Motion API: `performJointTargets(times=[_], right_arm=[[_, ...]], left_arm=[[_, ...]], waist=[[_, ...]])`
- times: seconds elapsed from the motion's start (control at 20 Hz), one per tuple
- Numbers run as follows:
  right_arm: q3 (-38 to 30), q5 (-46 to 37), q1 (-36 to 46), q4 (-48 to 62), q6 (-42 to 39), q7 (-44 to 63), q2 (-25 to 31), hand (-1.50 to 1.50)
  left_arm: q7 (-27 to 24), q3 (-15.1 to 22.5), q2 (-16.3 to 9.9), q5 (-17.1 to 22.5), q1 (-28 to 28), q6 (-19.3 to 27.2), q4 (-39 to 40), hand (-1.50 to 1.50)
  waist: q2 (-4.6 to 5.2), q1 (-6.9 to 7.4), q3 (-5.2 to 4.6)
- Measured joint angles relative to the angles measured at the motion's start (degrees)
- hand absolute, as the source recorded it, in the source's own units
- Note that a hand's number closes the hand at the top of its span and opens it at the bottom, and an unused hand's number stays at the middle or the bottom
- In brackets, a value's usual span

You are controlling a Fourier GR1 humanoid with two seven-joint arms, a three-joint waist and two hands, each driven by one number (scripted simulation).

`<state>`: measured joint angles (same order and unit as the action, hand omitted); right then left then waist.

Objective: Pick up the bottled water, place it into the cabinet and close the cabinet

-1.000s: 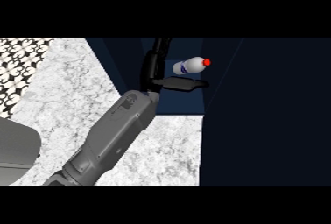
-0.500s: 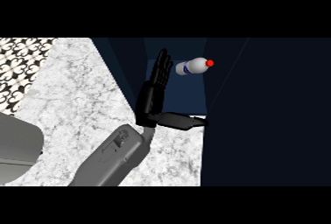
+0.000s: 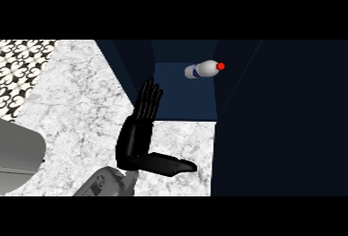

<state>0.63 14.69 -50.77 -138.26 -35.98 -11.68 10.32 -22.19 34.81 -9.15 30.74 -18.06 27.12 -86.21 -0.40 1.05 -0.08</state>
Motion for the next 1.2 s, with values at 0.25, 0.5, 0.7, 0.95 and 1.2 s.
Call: performJointTargets(times=[0.25,0.5,0.7,0.95,1.2], right_arm=[[6.0,-1.0,0.0,-0.5,-1.9,2.5,2.2,1.5],[13.7,-2.5,0.9,-1.0,-1.5,6.3,2.7,1.5],[20.9,-6.2,2.1,-2.0,-0.5,8.8,2.1,1.5],[28.1,-13.8,4.5,-4.1,3.1,13.5,0.1,1.5],[31.5,-16.8,8.8,-4.1,6.7,18.1,-1.5,1.5]], left_arm=[[0.5,1.0,-3.9,-0.6,7.1,0.5,-8.2,-1.5],[-0.6,0.2,-7.9,-0.5,13.6,-0.4,-14.2,-1.5],[-1.4,-0.3,-9.8,-0.4,17.4,-0.8,-17.7,-1.5],[-2.8,-1.6,-12.6,0.4,22.4,-2.4,-21.7,-1.5],[-4.3,-3.9,-14.8,2.0,26.8,-4.1,-24.3,-1.5]], waist=[[0.01,-0.11,-0.04],[0.07,-0.28,-0.08],[-0.04,-0.51,-0.14],[-0.07,-0.45,-0.19],[-0.18,-0.33,-0.26]])
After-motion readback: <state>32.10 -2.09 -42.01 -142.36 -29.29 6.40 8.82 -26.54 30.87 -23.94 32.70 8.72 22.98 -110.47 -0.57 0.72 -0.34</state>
